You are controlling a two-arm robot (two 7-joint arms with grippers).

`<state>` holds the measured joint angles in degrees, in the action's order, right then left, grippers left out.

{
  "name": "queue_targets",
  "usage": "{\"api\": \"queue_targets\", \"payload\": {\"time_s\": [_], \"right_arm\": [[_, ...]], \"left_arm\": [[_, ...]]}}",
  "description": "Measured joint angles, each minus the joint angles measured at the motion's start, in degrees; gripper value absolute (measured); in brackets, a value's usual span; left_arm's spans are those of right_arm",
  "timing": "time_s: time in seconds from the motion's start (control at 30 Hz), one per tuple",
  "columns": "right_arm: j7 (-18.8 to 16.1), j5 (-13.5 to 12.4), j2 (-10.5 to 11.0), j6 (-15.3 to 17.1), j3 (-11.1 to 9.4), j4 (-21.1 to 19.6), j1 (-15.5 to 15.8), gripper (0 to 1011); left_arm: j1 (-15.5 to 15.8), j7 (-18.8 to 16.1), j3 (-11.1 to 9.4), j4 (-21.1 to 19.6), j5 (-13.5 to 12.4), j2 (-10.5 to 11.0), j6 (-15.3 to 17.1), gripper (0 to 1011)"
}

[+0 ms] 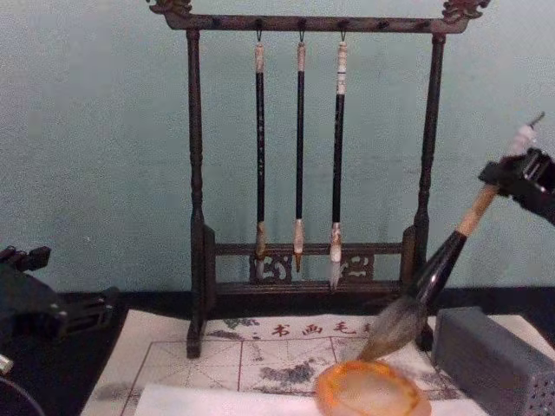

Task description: Pick up the brush from the inkstone, write on the paper, then place the brush back to its original position.

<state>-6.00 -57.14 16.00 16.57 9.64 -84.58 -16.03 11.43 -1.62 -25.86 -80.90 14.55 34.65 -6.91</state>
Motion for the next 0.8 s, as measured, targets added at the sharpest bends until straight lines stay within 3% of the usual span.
{"api": "queue_targets", "payload": {"time_s": [0.3, 0.8], "right_arm": [[5.92, -3.21, -1.45, 1.5, -0.67, 1.66, -0.28, 200], [8.42, -5.7, -1.86, 1.18, 0.65, 4.56, -1.55, 200]], "left_arm": [[0.0, 0.0, 0.0, 0.0, 0.0, 0.0, 0.0, 1001], [0.0, 0.0, 0.0, 0.0, 0.0, 0.0, 0.0, 1001]]}}
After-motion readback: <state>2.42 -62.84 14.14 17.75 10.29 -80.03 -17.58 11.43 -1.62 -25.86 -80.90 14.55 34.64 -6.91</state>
